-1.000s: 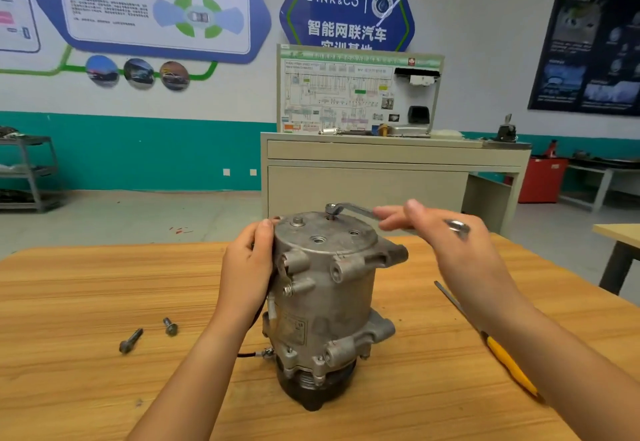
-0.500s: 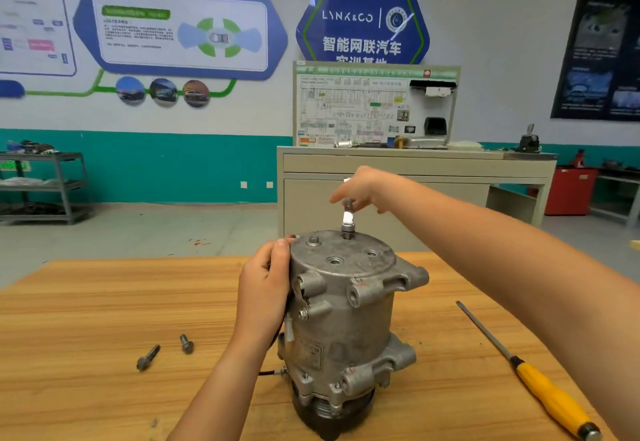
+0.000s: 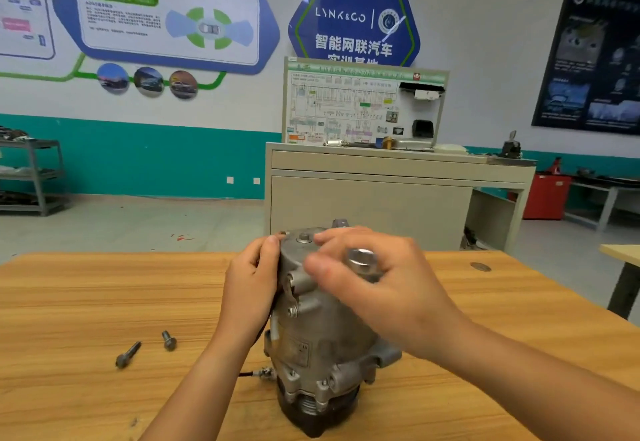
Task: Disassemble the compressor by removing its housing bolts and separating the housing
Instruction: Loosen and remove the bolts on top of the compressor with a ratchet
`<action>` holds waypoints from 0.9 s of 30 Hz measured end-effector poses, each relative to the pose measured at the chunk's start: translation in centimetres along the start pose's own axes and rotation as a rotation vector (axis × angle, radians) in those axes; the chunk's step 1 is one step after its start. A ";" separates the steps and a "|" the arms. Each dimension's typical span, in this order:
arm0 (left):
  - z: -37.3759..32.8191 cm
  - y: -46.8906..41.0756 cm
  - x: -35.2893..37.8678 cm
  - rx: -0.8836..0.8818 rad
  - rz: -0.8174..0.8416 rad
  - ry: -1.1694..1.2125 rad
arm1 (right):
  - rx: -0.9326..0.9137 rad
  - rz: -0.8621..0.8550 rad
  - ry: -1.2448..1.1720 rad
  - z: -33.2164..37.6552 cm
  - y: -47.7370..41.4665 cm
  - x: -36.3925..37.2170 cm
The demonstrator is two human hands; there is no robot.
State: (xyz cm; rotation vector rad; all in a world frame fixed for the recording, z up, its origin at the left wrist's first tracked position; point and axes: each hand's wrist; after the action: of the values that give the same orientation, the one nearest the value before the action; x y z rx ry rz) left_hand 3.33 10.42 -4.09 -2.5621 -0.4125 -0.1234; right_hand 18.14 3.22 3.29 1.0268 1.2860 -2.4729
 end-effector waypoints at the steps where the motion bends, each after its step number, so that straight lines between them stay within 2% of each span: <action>1: -0.1 -0.1 0.0 -0.023 -0.002 0.038 | 0.084 -0.050 -0.102 -1.0 1.1 -1.3; 3: -0.2 -0.1 0.0 -0.027 -0.008 0.063 | 0.258 -0.161 -0.247 -3.5 2.3 -3.4; 5: -0.2 -0.1 0.1 -0.014 -0.012 0.062 | 0.510 -0.310 -0.365 -6.9 2.3 -4.8; 8: 0.0 -0.2 0.2 -0.012 -0.008 0.067 | 0.818 -0.462 -0.420 -11.1 -0.3 -5.0; 11: 0.2 -0.3 0.3 -0.002 -0.008 0.076 | 0.941 -0.396 -0.326 -13.7 -4.8 -4.2; 14: 0.2 -0.3 0.2 0.010 0.004 0.075 | 0.982 -0.148 -0.175 -13.8 -9.5 -2.4; 18: 0.2 -0.3 -0.1 0.022 0.040 0.052 | 0.776 0.274 0.065 -10.5 -14.4 1.3; 20: 0.0 -0.3 -0.1 0.039 0.038 0.034 | 0.552 0.479 0.288 -7.8 -15.5 3.7; 21: 0.1 -0.3 -0.1 0.041 0.027 0.022 | 0.419 0.527 0.409 -6.3 -15.6 4.7; 25: 0.1 -0.2 -0.3 0.035 -0.018 -0.018 | 0.007 0.402 0.689 -0.4 -12.0 6.4; 27: 0.1 0.0 -0.4 0.054 -0.010 -0.062 | -0.135 0.257 0.587 1.4 -7.5 5.4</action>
State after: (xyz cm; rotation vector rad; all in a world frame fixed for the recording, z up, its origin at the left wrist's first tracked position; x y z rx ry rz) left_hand 2.95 10.35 -4.28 -2.5155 -0.4459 -0.0363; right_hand 10.11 7.53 5.30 1.8322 1.3262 -1.9290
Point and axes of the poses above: each hand's wrist, its own y-axis away from the middle knuckle, its own x-axis out of the palm, z = x × y, and after that the axes turned 11 degrees about y, right-handed
